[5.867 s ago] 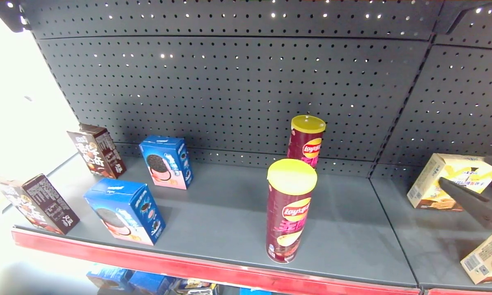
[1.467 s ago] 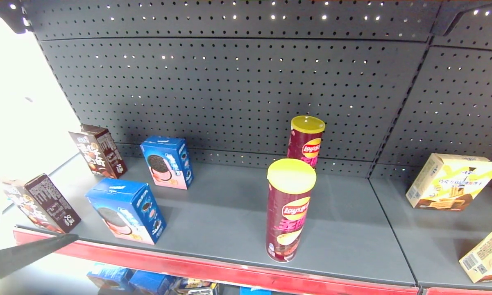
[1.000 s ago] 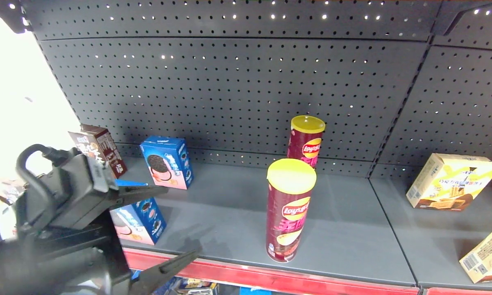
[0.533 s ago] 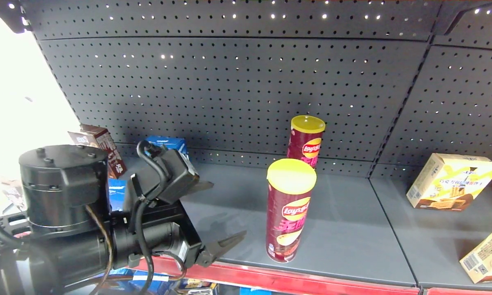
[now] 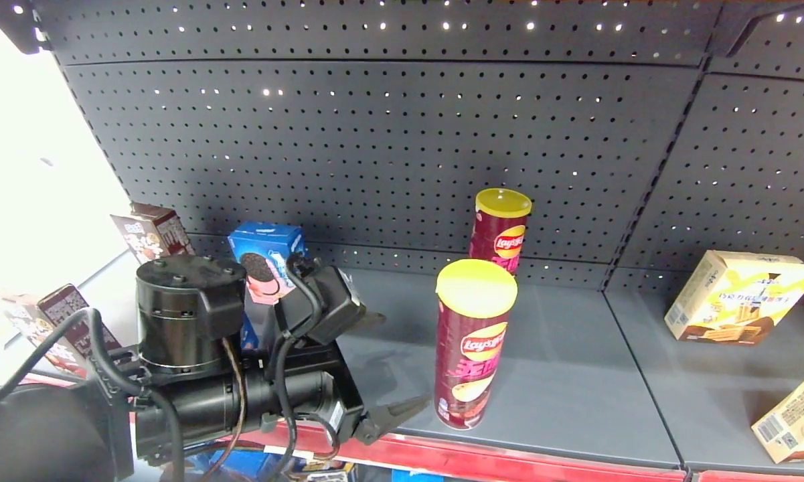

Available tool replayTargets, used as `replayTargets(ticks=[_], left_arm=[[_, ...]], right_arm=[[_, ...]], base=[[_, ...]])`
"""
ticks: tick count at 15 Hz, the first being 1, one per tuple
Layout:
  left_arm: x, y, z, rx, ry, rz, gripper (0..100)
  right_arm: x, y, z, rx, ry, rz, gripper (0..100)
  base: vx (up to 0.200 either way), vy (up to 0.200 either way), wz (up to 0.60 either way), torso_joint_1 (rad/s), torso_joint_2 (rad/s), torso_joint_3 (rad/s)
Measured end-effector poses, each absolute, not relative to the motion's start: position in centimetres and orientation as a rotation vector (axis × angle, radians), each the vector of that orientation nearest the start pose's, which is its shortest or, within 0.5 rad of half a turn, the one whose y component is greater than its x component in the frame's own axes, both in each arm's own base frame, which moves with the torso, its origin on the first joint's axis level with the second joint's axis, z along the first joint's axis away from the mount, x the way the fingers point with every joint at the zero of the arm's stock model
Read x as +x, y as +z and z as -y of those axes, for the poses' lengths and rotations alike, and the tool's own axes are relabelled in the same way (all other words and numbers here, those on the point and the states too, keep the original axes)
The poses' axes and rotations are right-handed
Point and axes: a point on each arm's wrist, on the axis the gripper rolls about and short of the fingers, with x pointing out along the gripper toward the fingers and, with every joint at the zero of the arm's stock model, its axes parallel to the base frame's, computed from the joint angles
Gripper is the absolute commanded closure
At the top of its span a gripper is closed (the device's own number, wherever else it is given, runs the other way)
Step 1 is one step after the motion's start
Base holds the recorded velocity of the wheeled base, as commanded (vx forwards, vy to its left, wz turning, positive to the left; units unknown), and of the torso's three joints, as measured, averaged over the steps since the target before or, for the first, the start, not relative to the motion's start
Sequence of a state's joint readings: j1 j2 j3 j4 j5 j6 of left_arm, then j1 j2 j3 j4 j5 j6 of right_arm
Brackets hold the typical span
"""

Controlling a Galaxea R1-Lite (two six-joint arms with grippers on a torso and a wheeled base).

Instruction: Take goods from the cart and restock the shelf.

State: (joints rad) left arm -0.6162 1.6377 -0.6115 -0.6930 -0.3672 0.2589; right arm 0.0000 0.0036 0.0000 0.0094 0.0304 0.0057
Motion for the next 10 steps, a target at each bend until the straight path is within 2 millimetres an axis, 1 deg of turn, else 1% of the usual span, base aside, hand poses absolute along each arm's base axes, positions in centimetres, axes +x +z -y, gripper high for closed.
replayTargets(ticks=[6, 10], left_arm=[[22.8, 14.0, 17.4, 0.284, -1.038, -0.250, 0], [24.2, 13.9, 18.4, 0.283, -1.036, -0.231, 0]], right_arm=[[-2.3, 7.5, -0.1, 0.006, 0.030, -0.013, 0], [-2.3, 7.5, -0.1, 0.006, 0.030, -0.013, 0]], base=[[0.000, 0.000, 0.00, 0.000, 0.00, 0.000], [0.000, 0.000, 0.00, 0.000, 0.00, 0.000]])
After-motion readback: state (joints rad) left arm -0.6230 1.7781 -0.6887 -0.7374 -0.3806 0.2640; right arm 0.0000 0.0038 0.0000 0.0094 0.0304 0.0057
